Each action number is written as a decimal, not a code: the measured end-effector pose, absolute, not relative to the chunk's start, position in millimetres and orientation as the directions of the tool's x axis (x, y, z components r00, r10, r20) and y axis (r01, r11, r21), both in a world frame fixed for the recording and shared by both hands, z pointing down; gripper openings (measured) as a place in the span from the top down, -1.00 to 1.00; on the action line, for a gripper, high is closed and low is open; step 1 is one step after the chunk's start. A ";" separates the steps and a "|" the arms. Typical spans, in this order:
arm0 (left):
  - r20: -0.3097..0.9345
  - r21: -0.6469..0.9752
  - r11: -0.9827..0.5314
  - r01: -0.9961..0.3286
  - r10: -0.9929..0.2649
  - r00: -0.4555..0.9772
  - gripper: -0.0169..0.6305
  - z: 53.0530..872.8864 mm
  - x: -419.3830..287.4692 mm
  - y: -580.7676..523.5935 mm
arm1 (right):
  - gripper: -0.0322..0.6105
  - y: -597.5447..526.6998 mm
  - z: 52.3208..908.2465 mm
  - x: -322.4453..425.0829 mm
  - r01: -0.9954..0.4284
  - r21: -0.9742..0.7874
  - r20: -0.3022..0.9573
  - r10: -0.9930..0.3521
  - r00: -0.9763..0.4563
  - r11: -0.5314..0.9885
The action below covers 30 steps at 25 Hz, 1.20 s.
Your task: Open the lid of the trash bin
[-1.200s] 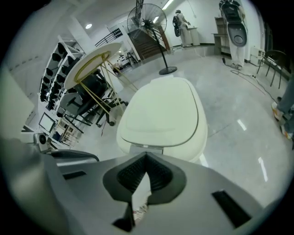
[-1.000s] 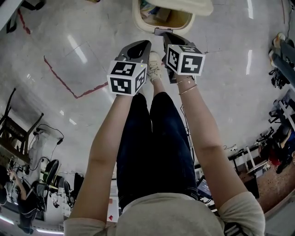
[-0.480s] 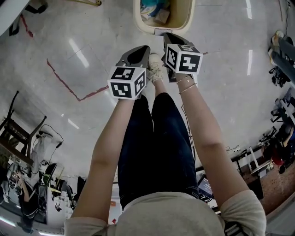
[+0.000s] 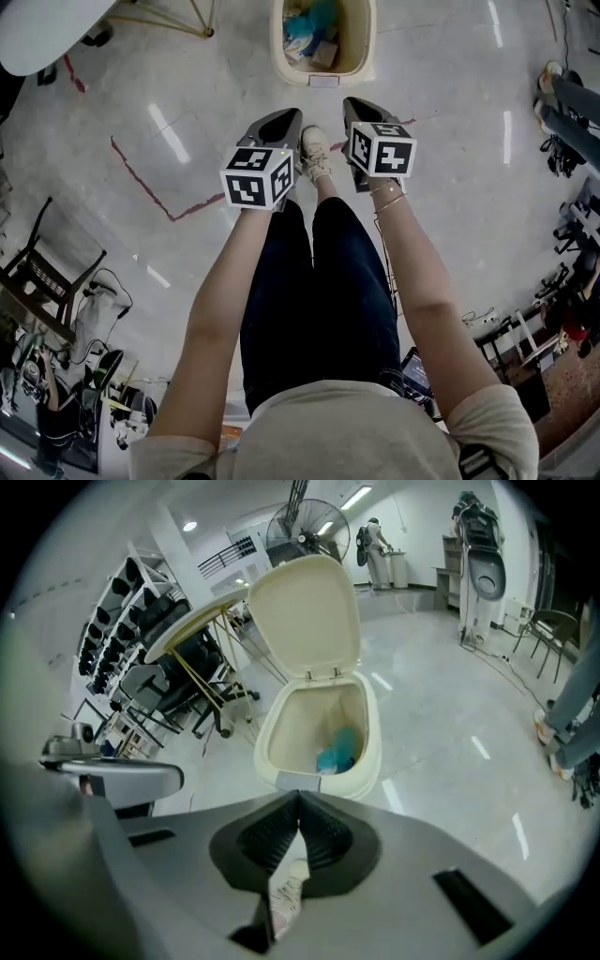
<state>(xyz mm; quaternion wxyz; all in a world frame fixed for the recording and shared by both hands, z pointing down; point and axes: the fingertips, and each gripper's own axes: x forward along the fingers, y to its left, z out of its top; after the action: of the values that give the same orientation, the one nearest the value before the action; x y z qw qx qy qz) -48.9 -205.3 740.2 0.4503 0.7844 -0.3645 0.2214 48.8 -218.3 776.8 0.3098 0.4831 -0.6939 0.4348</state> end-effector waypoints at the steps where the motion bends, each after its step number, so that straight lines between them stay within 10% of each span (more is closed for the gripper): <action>1: 0.673 0.543 -0.334 -0.771 -0.376 0.637 0.92 732.4 -48.8 -206.4 | 0.88 -217.8 766.5 47.8 -0.937 -0.312 0.842 -0.410 -0.350 0.158; 30: 0.509 0.521 -0.472 -0.712 -0.497 0.702 0.92 471.4 -43.5 -211.1 | 0.88 -235.8 466.2 39.5 -0.895 -0.303 0.599 -0.665 -0.447 0.328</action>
<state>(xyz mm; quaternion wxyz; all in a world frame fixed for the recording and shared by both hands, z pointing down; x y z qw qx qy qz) -43.5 -211.1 471.4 0.3692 0.8455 -0.3575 0.1452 39.5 -235.8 466.2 0.1871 0.4917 -0.7931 0.3069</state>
